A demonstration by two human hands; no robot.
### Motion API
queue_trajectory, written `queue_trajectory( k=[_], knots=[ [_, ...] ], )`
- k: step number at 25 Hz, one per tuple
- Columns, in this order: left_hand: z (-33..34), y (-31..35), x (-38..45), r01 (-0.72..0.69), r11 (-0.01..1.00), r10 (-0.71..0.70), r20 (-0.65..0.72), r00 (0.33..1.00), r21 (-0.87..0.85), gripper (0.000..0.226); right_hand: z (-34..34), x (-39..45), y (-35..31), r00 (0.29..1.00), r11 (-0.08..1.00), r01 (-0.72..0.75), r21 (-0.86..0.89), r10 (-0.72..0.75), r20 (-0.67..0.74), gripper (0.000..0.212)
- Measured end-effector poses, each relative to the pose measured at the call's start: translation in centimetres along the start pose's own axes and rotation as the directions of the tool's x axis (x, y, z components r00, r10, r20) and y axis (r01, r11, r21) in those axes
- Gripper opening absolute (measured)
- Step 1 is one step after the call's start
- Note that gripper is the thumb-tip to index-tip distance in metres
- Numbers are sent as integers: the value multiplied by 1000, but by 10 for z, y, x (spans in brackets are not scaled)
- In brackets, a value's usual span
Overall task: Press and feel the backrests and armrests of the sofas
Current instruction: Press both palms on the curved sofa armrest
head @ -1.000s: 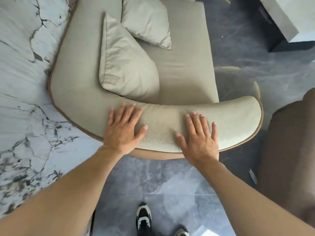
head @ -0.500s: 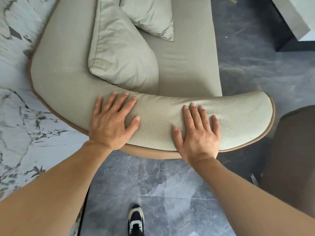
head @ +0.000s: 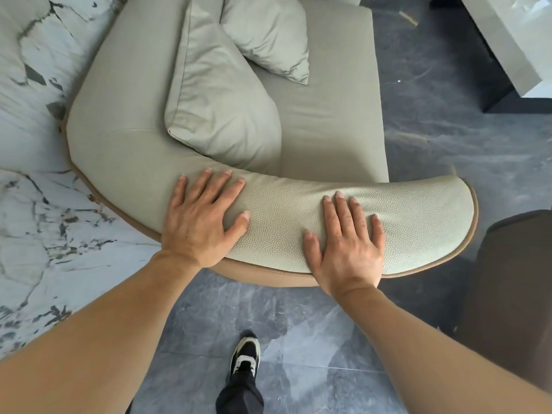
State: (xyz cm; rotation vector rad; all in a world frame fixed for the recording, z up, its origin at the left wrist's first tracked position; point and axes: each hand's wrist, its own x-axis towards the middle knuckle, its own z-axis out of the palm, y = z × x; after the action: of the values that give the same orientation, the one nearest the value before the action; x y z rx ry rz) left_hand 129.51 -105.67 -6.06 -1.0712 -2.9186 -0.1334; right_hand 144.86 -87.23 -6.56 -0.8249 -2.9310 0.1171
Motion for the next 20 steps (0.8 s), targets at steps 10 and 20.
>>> queue_trajectory(
  k=[10,20],
  knots=[
    [9,-3,72,12,1000,-11,-45,999,13,62,7,73,10,1000,1000,13,7,-13,-12,73],
    [15,-14,149,5,1000,-4,-74,997,9,61,16,149,13,999,1000,17,9,-17,-36,74]
  ],
)
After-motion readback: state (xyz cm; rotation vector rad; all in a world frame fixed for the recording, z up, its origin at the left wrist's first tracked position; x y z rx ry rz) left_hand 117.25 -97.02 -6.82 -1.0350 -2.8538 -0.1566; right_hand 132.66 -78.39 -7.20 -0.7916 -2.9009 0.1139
